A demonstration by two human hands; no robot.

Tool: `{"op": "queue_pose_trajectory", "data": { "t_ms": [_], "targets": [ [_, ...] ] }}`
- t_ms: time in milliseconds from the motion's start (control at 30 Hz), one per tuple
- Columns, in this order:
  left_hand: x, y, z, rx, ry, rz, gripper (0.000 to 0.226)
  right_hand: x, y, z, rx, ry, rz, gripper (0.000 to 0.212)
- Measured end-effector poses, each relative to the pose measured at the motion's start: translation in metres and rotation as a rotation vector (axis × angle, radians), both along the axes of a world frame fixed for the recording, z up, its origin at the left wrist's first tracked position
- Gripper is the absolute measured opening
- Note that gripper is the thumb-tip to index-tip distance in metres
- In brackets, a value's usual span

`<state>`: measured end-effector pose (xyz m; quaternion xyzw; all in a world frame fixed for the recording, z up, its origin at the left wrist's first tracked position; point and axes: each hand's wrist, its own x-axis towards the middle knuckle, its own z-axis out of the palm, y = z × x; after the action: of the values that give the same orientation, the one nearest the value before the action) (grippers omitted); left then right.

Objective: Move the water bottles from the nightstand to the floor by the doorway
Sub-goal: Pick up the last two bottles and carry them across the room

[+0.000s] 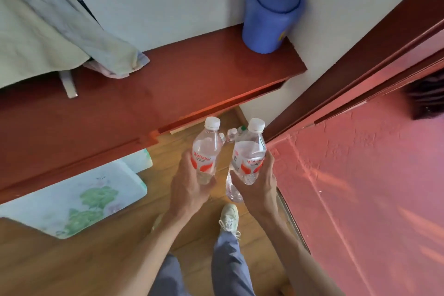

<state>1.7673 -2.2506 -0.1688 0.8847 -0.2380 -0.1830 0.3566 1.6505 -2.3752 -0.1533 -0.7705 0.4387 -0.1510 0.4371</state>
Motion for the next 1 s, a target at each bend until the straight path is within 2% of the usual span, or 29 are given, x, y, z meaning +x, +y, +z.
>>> {"op": "queue_pose_trajectory", "data": {
  "t_ms": [200,300,667,1000],
  "targets": [
    [-0.032,0.012,-0.065,-0.081,0.094,0.268,0.087,-0.007,0.005,-0.067,0.080,0.037,0.109,0.080],
    [-0.042,0.022,-0.100,-0.093,0.099,0.353,0.082,-0.010,0.014,-0.107,0.112,0.075,0.112,0.075],
    [-0.042,0.064,-0.283,-0.172,0.068,0.445,0.062,-0.003,0.050,-0.299,0.075,0.089,0.123,0.062],
    [-0.006,0.056,-0.473,-0.358,0.032,0.543,0.074,0.044,0.049,-0.482,0.014,-0.006,0.212,0.066]
  ]
}}
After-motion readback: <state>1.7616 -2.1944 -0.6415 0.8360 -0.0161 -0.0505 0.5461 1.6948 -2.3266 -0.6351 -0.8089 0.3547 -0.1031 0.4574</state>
